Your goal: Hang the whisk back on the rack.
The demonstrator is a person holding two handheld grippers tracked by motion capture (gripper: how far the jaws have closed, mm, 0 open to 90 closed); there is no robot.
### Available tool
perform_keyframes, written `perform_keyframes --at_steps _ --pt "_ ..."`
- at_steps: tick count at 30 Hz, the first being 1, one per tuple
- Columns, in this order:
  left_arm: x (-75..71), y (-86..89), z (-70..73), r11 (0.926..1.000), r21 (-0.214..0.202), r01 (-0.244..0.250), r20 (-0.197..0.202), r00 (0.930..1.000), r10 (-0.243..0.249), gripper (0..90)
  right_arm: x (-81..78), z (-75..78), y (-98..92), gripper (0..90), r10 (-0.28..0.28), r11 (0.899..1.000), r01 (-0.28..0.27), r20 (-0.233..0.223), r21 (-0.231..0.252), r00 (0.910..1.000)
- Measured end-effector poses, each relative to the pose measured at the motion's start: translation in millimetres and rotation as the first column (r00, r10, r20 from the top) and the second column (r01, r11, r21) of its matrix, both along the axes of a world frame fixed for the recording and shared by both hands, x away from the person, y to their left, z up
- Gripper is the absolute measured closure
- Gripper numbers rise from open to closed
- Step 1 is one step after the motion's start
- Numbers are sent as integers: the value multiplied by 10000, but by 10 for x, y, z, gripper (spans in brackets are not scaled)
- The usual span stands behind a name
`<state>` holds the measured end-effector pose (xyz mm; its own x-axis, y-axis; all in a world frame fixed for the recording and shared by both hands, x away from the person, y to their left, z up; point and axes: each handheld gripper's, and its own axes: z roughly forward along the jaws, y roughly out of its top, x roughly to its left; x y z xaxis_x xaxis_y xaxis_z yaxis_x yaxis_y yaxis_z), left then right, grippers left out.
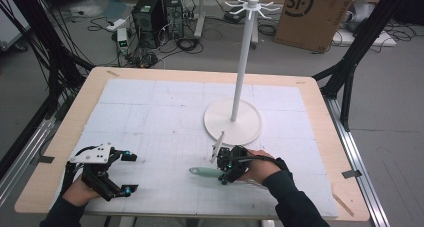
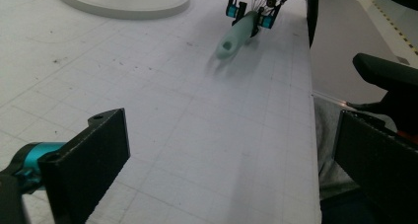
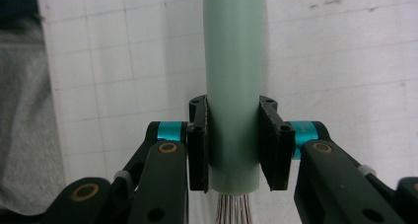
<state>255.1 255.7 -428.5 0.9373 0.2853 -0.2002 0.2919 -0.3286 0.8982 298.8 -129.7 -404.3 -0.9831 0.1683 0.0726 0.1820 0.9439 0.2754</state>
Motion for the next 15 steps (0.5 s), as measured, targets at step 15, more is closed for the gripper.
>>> perform_keyframes --at_steps 15 --pt "3 -5 -3 10000 -4 35 8 10000 -35 17 22 311 -500 689 -257 9687 337 -355 2458 9990"
